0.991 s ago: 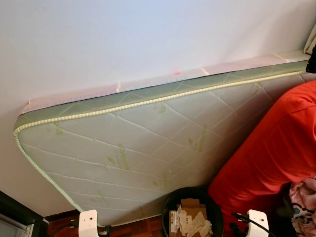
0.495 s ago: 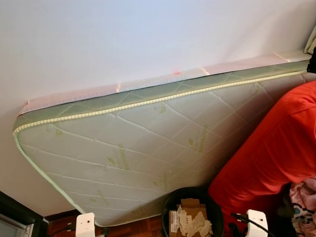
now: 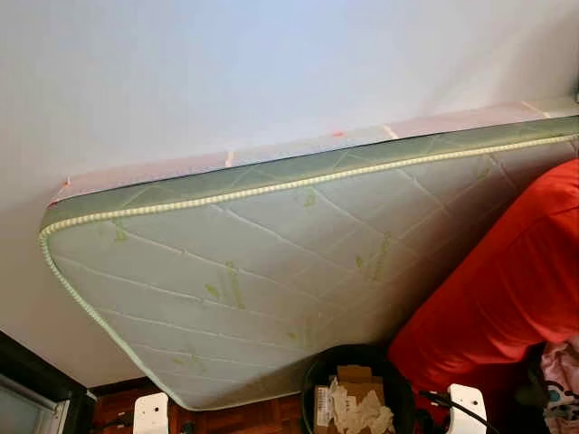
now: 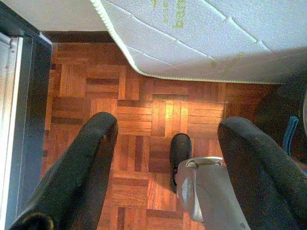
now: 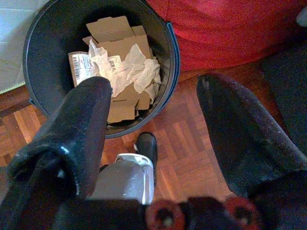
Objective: Clean up the room
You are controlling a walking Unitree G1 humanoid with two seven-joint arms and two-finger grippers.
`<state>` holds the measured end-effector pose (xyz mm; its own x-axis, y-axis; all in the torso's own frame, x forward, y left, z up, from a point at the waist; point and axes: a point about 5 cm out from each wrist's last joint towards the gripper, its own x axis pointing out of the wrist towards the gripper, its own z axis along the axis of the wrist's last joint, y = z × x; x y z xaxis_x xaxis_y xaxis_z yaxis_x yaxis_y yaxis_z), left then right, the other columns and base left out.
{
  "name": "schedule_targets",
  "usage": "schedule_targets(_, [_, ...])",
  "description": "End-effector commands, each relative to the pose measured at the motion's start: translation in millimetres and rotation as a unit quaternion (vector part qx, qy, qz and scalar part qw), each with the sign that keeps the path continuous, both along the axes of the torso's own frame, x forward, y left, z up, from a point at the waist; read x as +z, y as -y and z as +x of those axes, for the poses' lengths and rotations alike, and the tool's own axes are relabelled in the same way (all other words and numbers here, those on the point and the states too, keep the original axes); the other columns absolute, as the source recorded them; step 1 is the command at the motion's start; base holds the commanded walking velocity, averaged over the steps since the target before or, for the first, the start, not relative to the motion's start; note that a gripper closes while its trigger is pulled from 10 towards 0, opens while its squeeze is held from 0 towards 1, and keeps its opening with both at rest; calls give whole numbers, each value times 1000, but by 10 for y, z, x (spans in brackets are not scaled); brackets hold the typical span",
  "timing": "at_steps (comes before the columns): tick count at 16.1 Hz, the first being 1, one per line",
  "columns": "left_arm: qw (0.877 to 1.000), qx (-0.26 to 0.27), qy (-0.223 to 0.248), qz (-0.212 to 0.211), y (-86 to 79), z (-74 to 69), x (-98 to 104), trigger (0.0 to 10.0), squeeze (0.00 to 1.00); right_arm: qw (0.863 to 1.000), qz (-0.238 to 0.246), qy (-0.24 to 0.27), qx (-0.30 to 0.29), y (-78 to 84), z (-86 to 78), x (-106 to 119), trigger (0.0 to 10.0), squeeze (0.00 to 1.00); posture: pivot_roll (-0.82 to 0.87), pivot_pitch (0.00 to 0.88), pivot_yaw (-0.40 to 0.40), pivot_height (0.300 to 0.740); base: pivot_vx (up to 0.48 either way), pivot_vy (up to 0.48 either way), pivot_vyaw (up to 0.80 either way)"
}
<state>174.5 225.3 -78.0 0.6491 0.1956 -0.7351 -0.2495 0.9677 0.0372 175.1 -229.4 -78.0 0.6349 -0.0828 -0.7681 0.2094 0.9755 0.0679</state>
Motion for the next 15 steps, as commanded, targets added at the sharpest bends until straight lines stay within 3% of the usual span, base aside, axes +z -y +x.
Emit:
schedule_targets(1, [1000,2,-14,3,-36,-64,-26,10000,0,1000,3,-2,6,-29,-12,-11,10000,0,-54,0,32,740,0,0,0])
schedule_targets(9, [1000,8,-14,-2,-4,-83,-40,10000,0,999,-9,-13,38,-15,-55,-26,10000,0,-42,0,5,740,0,0,0])
schedule_targets(15, [1000,7,-14,-2,1,-85,-42,10000,0,998,-8,-13,59,-76,-53,-36,10000,0,-31,0,6,740,-250,0,0])
